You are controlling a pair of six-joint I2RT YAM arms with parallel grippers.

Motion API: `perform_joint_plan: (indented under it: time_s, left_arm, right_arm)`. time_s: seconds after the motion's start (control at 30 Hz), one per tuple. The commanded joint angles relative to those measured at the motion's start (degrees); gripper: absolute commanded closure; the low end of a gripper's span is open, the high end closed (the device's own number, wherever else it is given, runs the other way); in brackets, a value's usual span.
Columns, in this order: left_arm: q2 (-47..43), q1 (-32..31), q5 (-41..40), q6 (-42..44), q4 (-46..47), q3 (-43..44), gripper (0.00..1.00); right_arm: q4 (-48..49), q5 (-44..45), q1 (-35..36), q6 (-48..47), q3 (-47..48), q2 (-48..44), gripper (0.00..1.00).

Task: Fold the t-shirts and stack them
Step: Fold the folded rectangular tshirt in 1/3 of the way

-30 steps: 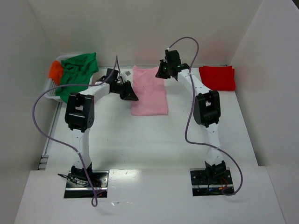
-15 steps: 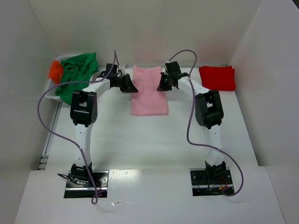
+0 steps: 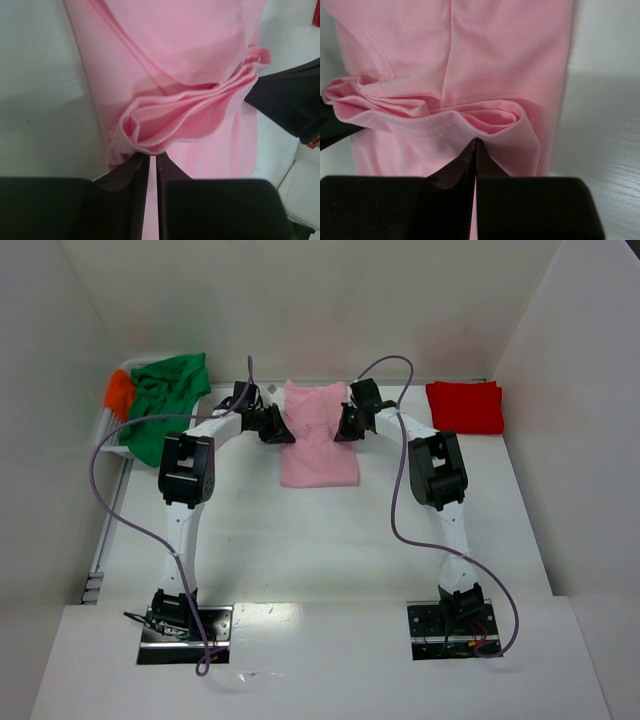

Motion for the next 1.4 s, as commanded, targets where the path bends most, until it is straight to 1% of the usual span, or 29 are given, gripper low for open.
perform_joint_plan:
  time_s: [0.0, 0.1, 0.33, 0.5, 0.63, 0.73, 0.8, 0.83, 0.87, 0.93, 0.97, 1.03, 1.07, 1.1, 1.2, 1.3, 1.37]
  left_arm:
    - [1.5, 0.2, -1.8, -1.6, 1.6, 3.3, 0.84]
    - [2.0, 0.2, -0.6, -1.6, 1.6, 4.0, 0.84]
    - [1.5, 1.3, -1.2, -2.6, 1.6, 4.0, 0.83]
    - [2.0, 1.3, -1.7, -2.6, 1.6, 4.5, 0.83]
    - [0.8, 1.3, -0.5, -2.6, 1.1, 5.1, 0.80]
    - [0.3, 1.3, 0.8, -2.0, 1.0, 5.6, 0.79]
    - [-0.3, 1.3, 1.3, -2.0, 1.0, 6.7, 0.79]
    - [-0.3, 1.3, 1.8, -1.5, 1.0, 6.7, 0.79]
    - [-0.3, 1.3, 1.8, -1.5, 1.0, 7.3, 0.77]
    - [0.3, 1.3, 3.1, -1.5, 1.0, 7.3, 0.76]
    - [0.3, 1.3, 3.1, -1.5, 1.0, 7.3, 0.76]
    - [0.3, 1.3, 3.7, -1.5, 1.0, 7.3, 0.76]
    - [0.3, 1.3, 3.7, -1.5, 1.0, 7.3, 0.76]
    - [0.3, 1.3, 3.7, -1.5, 1.0, 7.3, 0.76]
    - [0.3, 1.3, 3.7, -1.5, 1.0, 7.3, 0.76]
    - [0.3, 1.3, 3.7, -1.5, 1.0, 8.9, 0.76]
    - [0.9, 1.3, 3.7, -1.5, 0.5, 10.6, 0.76]
  right_arm:
    - [0.4, 0.9, -0.4, -0.6, 3.0, 0.7, 0.97]
    - [-0.1, 0.9, -0.9, -0.6, 3.0, 0.7, 0.97]
    - [-0.1, 0.9, -2.1, -0.6, 3.6, -0.4, 0.97]
    - [-0.1, 0.9, -2.1, -0.6, 4.1, 0.9, 0.97]
    - [-1.2, 0.9, -2.1, -1.1, 5.7, 0.9, 0.97]
    - [-3.0, 0.4, -2.1, -1.6, 11.1, 0.4, 0.94]
    - [-3.8, -1.6, -2.1, -1.6, 17.0, 1.1, 0.93]
    - [-4.4, -2.5, -2.1, -1.0, 19.2, 2.9, 0.93]
    - [-4.4, -4.2, -2.1, -1.0, 23.7, 3.8, 0.93]
    - [-6.2, -5.9, -2.1, 0.4, 28.7, 7.6, 0.90]
    - [-6.9, -6.8, -2.1, 0.4, 33.8, 9.2, 0.90]
    - [-7.9, -8.6, -2.1, 0.9, 38.4, 12.3, 0.90]
    - [-9.2, -8.6, -2.1, 0.9, 42.1, 15.1, 0.90]
    - [-9.2, -10.1, -2.1, 1.5, 42.2, 15.7, 0.90]
    - [-7.7, -10.9, -1.5, 1.5, 40.4, 16.3, 0.90]
    - [-8.2, -10.9, -0.5, 0.3, 39.8, 17.9, 0.90]
    - [-8.2, -12.5, 0.0, 0.3, 39.8, 19.0, 0.90]
